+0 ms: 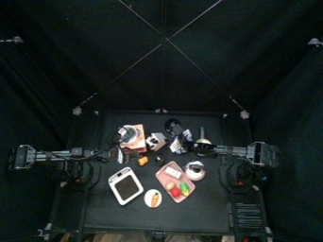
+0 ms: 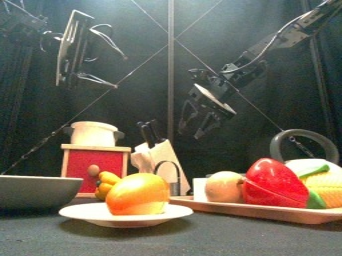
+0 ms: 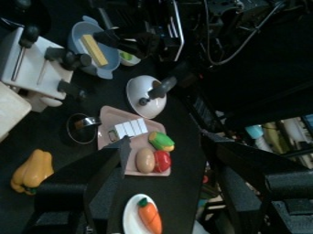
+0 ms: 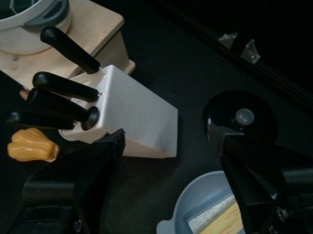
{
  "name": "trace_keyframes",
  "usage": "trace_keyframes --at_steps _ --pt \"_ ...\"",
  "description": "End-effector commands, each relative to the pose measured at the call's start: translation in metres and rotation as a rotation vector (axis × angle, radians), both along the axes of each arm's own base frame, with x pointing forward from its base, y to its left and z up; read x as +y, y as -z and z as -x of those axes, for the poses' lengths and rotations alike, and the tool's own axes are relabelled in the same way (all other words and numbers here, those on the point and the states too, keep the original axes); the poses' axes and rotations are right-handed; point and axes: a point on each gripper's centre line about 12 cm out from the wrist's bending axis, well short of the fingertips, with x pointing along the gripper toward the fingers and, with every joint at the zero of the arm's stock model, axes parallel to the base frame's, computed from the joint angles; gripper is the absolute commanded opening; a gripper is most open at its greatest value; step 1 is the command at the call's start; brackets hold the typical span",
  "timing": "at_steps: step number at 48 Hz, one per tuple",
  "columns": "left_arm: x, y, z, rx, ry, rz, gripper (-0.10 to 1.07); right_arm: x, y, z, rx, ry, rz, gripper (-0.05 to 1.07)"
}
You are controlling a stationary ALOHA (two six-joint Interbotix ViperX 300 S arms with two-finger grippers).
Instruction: Grab cleaver
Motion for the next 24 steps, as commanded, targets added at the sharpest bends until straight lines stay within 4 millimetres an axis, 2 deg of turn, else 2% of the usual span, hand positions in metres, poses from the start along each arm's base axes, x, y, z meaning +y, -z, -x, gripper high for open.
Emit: trace_keyframes --at_steps 1,11,14,18,24 --pt "-0.002 -0.002 0.007 -0.023 -0.009 0.044 0.95 -0.003 -0.026 -0.001 -0.064 0.003 0.022 1.01" --pt "-0.021 0.01 0.023 -0.058 -0.029 0.345 0.95 -0.004 -0.03 -0.004 -0.075 0.003 0.027 1.01" --pt "-0.024 0.005 0.024 -0.07 -0.003 0.306 0.95 -0.004 -0.031 -0.004 -0.078 0.003 0.027 1.01" --pt "-0.028 -0.017 0.022 -0.116 0.056 0.196 0.95 -0.004 -0.032 -0.005 -0.08 0.005 0.028 1.01" --pt "-0.034 -0.068 0.019 -0.233 0.107 0.08 0.95 -0.004 -0.032 -0.004 -0.08 0.006 0.026 1.01"
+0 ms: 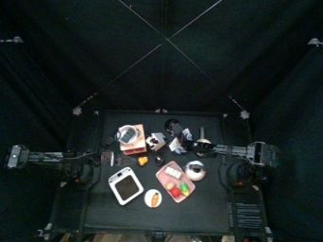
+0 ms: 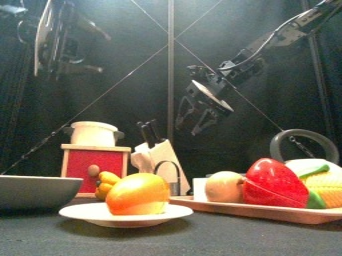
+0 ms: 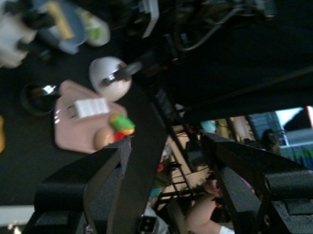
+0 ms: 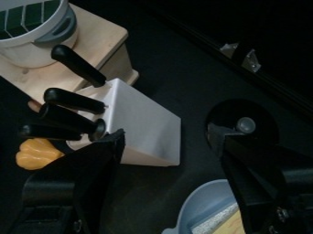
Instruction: Grab cleaver
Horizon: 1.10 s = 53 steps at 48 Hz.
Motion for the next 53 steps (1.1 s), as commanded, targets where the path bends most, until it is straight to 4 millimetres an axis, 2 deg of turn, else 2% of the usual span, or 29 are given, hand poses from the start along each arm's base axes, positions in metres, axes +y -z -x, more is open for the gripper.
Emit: trace_keyframes --at_steps 1,9,16,22,29,38,45,53 --pt "-0.004 -0.052 -0.004 -0.126 0.023 -0.083 0.95 -0.002 -0.023 0.0 -0.058 -0.001 0.019 1.01" --pt "-0.006 -0.077 -0.002 -0.179 0.017 -0.13 0.95 -0.001 -0.022 0.0 -0.055 -0.001 0.018 1.01" --pt "-0.01 -0.083 -0.002 -0.181 0.012 -0.118 0.95 -0.001 -0.021 0.0 -0.053 -0.001 0.019 1.01" --pt "-0.015 -0.088 0.0 -0.188 0.02 -0.038 0.95 -0.002 -0.023 0.0 -0.056 -0.003 0.023 1.01" --pt "-0.028 -0.114 0.006 -0.247 0.063 -0.089 0.95 -0.002 -0.024 -0.001 -0.057 -0.004 0.026 1.01" --pt "-0.031 -0.136 0.011 -0.253 0.016 -0.138 0.95 -0.003 -0.024 -0.001 -0.058 -0.002 0.028 1.01" --pt "-0.03 -0.139 0.014 -0.203 -0.021 -0.136 0.95 -0.003 -0.025 -0.001 -0.056 -0.004 0.032 1.01" --pt "-0.022 -0.147 0.024 -0.018 -0.08 -0.192 0.95 -0.004 -0.025 0.0 -0.058 -0.003 0.035 1.01"
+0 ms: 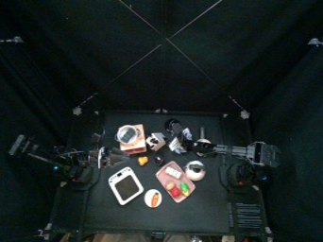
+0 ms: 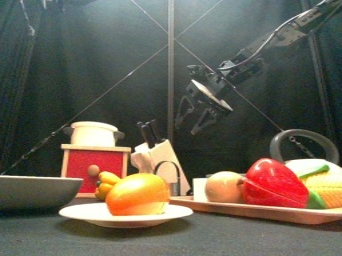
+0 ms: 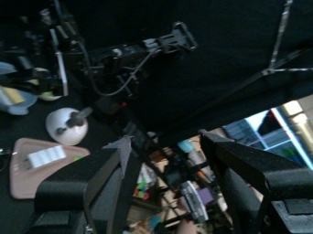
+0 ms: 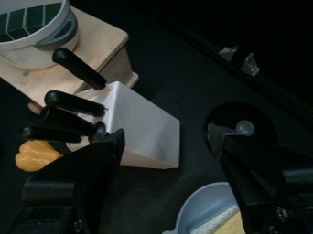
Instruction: Grab cleaver
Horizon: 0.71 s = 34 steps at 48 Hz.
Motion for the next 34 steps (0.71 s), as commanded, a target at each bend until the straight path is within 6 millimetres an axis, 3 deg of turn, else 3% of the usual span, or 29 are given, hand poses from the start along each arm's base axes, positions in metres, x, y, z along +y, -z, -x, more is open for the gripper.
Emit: trace_keyframes --at_steps 1,7,13,21,34 --pt "0.005 -0.019 0.009 0.101 -0.038 -0.019 0.95 -0.002 -0.023 0.0 -0.055 0.002 0.023 1.01" --pt "0.01 -0.036 0.019 0.253 -0.024 -0.129 0.95 -0.003 -0.023 0.0 -0.056 0.003 0.022 1.01" --pt "0.033 -0.042 0.023 0.293 -0.094 -0.293 0.95 -0.003 -0.021 -0.001 -0.052 0.001 0.021 1.01" --pt "0.056 -0.028 0.022 0.368 -0.167 -0.406 0.95 -0.002 -0.018 0.001 -0.043 0.0 0.02 1.01" --pt "0.075 0.015 0.018 0.523 -0.202 -0.51 0.95 -0.002 -0.003 0.013 0.014 -0.001 0.036 1.01"
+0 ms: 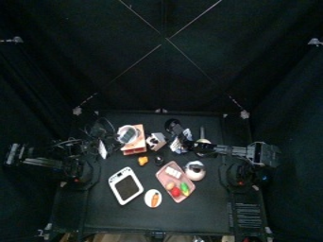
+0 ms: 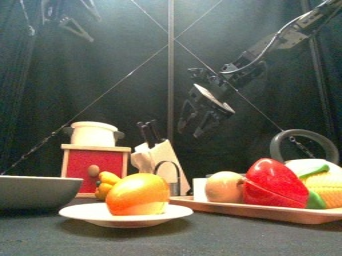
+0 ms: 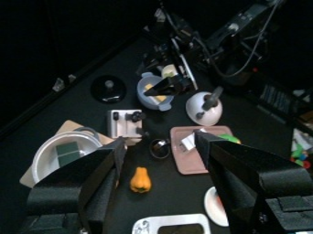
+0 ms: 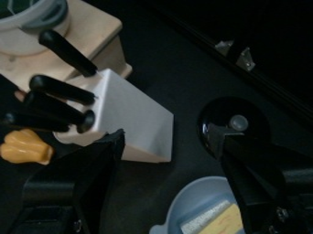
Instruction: Grab cleaver
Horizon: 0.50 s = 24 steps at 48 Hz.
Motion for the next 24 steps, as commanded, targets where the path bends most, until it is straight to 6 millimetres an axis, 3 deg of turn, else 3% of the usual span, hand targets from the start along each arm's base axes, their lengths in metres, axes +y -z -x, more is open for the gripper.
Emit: trace_keyframes --at_steps 1,12,24 --pt "0.009 0.004 -0.001 0.004 -0.03 -0.021 0.95 -0.002 -0.014 0.006 -0.03 0.006 0.017 1.01" --pt "0.019 0.008 -0.008 -0.073 -0.021 -0.101 0.95 -0.002 -0.014 0.007 -0.01 -0.013 0.058 1.01" --pt "0.029 0.011 -0.009 -0.117 -0.041 -0.097 0.95 0.002 -0.018 0.021 -0.005 -0.002 0.079 1.01"
